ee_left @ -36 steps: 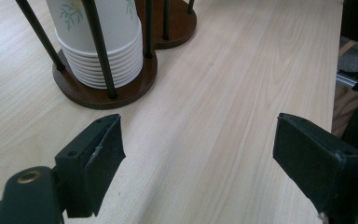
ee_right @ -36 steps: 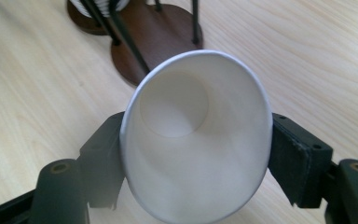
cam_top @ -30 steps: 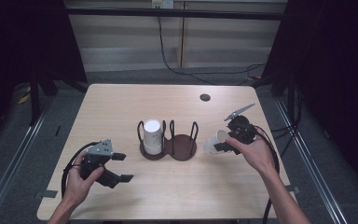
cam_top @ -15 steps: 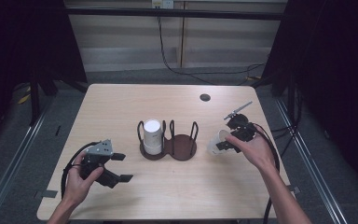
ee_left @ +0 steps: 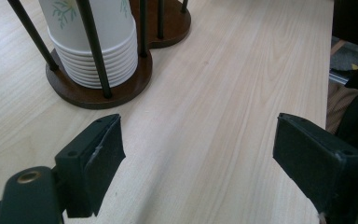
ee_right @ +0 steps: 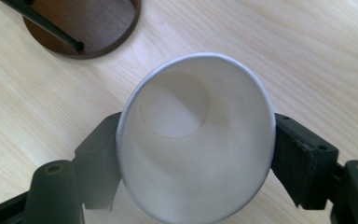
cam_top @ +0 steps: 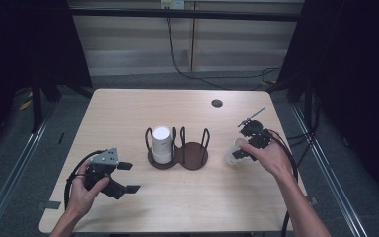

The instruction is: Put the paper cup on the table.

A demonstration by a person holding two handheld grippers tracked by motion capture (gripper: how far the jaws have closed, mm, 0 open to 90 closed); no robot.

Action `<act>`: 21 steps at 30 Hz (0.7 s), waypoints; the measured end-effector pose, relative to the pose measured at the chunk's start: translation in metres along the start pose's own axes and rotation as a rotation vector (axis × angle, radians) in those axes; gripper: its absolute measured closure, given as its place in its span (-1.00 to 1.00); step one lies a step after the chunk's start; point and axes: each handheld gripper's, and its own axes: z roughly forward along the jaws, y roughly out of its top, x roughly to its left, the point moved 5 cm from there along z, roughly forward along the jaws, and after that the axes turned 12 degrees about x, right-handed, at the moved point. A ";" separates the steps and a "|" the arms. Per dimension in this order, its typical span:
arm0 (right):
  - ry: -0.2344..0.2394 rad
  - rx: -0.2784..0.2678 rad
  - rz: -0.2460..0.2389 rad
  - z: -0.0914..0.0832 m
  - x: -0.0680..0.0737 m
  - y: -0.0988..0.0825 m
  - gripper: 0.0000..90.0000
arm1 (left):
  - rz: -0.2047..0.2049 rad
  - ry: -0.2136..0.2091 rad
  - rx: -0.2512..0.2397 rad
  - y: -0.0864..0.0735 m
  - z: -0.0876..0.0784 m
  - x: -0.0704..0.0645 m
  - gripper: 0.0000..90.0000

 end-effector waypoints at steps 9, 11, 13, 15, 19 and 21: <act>-0.029 0.033 0.012 0.005 -0.006 0.002 -0.47 | 0.000 -0.003 0.011 0.000 0.003 0.000 -0.64; -0.035 0.040 0.010 0.005 -0.006 0.002 -0.48 | 0.005 0.001 0.014 0.000 0.002 0.000 -0.64; -0.042 0.046 0.006 0.005 -0.006 0.003 -0.48 | 0.004 0.001 0.012 0.000 0.002 0.000 -0.64; -0.053 0.066 -0.002 0.007 -0.005 0.004 -0.49 | 0.002 0.001 0.012 0.000 0.002 0.000 -0.64; -0.059 0.082 -0.009 0.010 -0.004 0.005 -0.51 | 0.003 -0.003 0.016 0.000 0.004 -0.001 -0.64; -0.058 0.083 -0.013 0.011 -0.004 0.006 -0.53 | -0.001 -0.004 0.014 0.000 0.005 -0.001 -0.64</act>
